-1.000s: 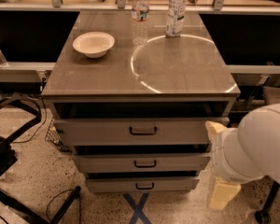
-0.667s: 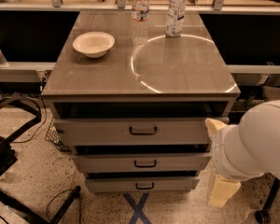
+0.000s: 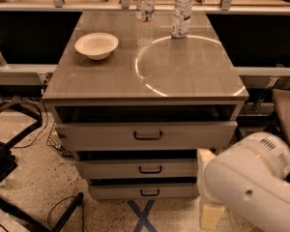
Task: Open bottom drawer
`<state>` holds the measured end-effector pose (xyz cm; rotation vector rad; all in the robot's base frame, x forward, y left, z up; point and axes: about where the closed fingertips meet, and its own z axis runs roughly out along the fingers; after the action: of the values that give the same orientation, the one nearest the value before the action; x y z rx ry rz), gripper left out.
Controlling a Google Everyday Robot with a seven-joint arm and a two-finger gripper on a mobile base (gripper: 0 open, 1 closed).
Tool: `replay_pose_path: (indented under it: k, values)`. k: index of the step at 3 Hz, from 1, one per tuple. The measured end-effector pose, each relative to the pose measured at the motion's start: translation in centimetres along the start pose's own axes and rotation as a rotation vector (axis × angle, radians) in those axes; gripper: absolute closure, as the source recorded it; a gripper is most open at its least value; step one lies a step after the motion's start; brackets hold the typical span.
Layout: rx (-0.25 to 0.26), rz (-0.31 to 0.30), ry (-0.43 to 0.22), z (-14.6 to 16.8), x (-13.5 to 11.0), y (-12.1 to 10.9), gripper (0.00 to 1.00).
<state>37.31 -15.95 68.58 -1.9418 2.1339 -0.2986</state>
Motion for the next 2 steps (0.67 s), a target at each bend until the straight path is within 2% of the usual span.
replay_pose_path:
  k: [1,2]
  values:
    - [-0.087,-0.028,0.021,8.7,0.8,3.7,0.00]
    - [-0.138,0.004,0.035,14.9,2.6,6.0,0.00]
